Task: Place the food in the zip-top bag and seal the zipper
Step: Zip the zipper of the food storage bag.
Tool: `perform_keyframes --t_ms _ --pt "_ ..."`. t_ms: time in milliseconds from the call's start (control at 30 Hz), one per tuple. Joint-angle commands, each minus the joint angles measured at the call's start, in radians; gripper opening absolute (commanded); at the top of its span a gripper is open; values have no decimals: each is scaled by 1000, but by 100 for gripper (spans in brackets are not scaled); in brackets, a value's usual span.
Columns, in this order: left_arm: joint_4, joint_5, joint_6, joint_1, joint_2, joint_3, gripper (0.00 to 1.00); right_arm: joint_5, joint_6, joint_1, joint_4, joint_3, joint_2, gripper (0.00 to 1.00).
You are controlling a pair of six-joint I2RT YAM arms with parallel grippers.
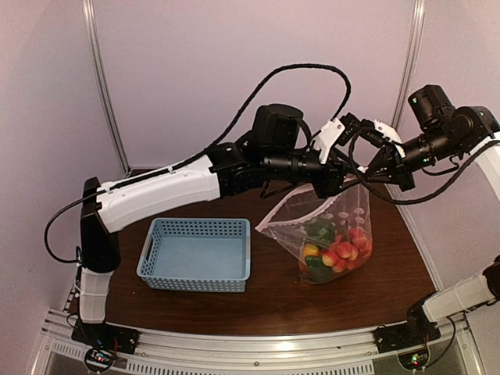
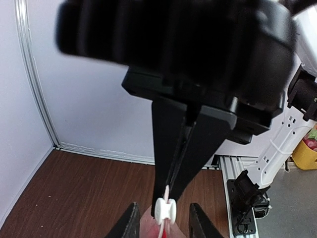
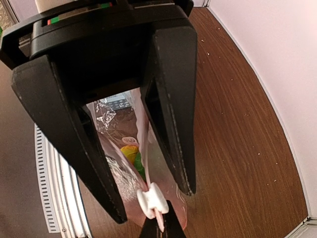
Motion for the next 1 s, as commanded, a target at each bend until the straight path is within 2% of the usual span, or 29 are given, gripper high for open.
perform_keyframes --t_ms 0,267,633,967 --pt "0 37 -10 10 19 35 32 -25 17 5 -41 -2 -9 0" --pt "5 49 -12 12 21 27 26 -28 18 6 -39 -14 -13 0" --pt "6 53 -49 33 24 14 10 -26 18 6 -16 -45 -37 0" --pt "10 66 -54 39 37 8 10 -27 21 6 -4 -58 -39 0"
